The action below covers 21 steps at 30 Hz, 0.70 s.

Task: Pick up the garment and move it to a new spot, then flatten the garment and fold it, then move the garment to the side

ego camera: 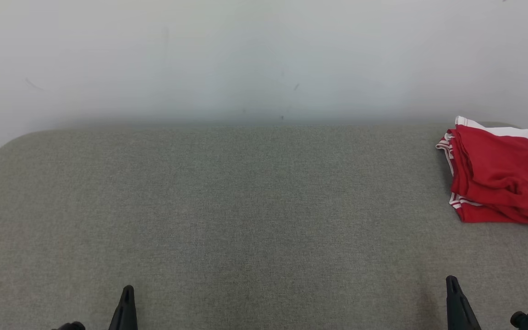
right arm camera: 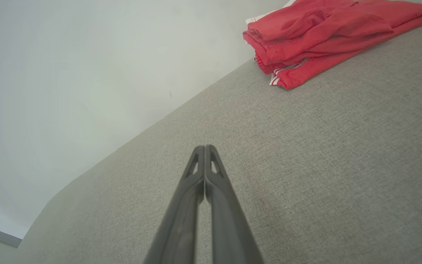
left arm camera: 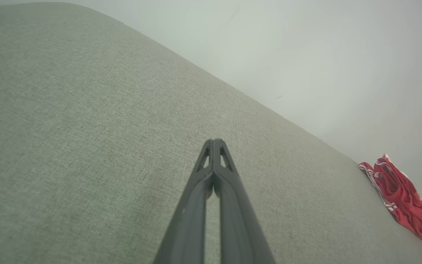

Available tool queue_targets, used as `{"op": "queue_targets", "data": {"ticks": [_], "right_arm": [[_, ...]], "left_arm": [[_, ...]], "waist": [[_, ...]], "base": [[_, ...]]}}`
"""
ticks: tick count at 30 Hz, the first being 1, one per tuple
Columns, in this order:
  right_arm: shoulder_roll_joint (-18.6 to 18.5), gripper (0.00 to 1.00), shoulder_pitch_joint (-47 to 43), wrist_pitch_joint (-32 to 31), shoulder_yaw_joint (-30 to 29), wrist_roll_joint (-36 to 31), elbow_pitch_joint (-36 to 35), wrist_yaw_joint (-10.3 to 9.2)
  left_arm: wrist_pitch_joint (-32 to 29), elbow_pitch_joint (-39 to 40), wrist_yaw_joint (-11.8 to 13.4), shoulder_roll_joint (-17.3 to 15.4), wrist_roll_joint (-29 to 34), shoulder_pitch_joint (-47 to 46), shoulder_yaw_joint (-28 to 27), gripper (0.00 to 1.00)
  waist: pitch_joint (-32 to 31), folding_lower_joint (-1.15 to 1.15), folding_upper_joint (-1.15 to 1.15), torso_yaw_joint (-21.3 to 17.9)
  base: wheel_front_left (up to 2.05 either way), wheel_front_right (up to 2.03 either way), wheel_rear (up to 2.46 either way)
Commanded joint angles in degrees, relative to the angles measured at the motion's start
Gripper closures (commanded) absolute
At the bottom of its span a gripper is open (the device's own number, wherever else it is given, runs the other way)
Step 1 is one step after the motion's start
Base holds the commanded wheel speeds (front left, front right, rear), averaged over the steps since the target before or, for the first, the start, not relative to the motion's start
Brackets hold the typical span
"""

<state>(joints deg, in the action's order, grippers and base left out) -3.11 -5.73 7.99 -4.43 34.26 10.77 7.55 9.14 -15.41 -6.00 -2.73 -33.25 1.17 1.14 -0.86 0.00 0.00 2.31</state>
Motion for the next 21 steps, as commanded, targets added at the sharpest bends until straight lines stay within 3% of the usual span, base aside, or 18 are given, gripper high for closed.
{"op": "queue_targets", "data": {"ticks": [1,21], "right_arm": [[-0.5,1.00,1.5,-0.4,-0.5,2.2,-0.9,-0.03],[-0.9,1.00,3.2,-4.6,-2.8,18.8,-1.0,-0.04]], "left_arm": [[-0.3,0.5,-0.1,-0.1,-2.4,-1.8,0.0,1.00],[-3.8,-1.0,-0.6,-0.1,-19.0,-5.4,0.6,1.00]], "waist": [[0.0,0.00,0.00,0.0],[0.2,0.00,0.00,-0.5]], "base": [[0.00,0.00,0.00],[0.00,0.00,0.00]]}}
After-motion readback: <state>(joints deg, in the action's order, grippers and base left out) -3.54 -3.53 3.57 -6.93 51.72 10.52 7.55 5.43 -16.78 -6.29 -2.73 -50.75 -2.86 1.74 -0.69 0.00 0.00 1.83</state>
